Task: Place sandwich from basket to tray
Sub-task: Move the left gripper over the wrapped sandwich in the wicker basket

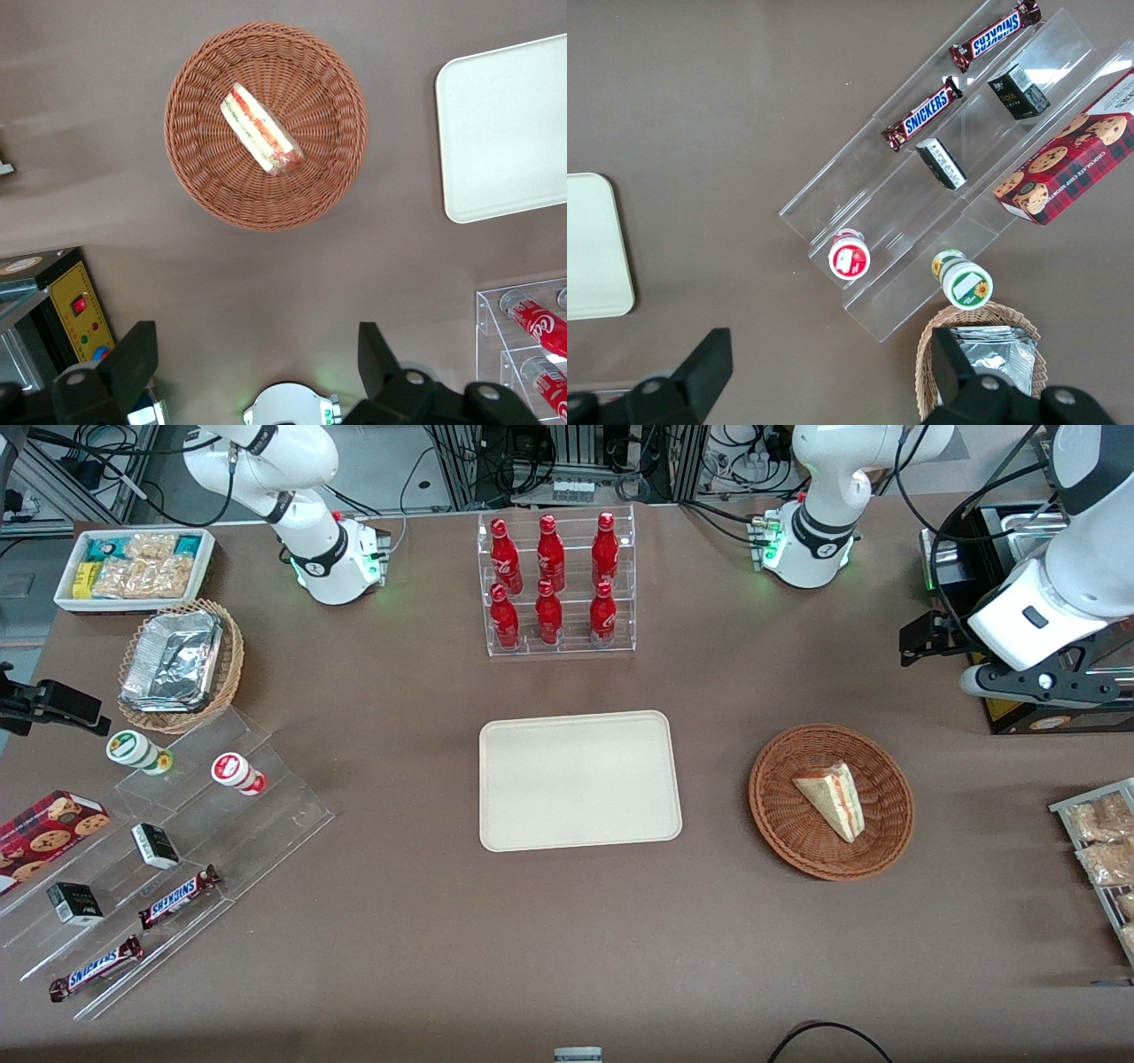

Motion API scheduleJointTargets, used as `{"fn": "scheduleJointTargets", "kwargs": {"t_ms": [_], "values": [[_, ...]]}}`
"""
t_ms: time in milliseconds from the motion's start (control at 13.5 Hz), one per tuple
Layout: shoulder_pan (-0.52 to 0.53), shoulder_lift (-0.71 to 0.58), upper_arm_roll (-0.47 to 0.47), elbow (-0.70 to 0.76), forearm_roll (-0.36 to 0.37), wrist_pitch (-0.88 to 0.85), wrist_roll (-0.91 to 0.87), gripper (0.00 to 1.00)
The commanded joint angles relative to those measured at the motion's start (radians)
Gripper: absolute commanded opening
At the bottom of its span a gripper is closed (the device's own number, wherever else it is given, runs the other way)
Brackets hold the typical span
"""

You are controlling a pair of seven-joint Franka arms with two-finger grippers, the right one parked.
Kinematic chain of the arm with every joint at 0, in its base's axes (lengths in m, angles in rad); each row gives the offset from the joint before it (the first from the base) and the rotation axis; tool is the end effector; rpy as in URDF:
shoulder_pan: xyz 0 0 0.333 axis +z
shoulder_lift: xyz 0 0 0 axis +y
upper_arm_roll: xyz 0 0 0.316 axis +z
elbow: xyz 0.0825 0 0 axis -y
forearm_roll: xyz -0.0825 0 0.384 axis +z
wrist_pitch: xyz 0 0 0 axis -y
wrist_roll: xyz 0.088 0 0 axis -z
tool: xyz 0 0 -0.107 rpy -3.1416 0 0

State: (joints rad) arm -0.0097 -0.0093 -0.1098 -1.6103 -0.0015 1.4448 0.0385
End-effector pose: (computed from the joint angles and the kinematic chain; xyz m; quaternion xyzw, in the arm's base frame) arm 0.5323 -0.0644 0.6012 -0.9938 0.0787 0.0780 0.0029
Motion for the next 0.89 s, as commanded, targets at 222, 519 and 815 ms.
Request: {"fn": "scheduleJointTargets", "kwargs": {"t_ms": [222, 519, 815], "values": [[0.013, 0.012, -0.002, -0.002, -0.026, -0.003, -0.003, 1.00], [0.013, 0.045, 0.001, -0.069, -0.026, 0.064, 0.003, 1.00], [0.014, 0.019, 0.009, -0.316, -0.020, 0.323, 0.003, 1.00]]}}
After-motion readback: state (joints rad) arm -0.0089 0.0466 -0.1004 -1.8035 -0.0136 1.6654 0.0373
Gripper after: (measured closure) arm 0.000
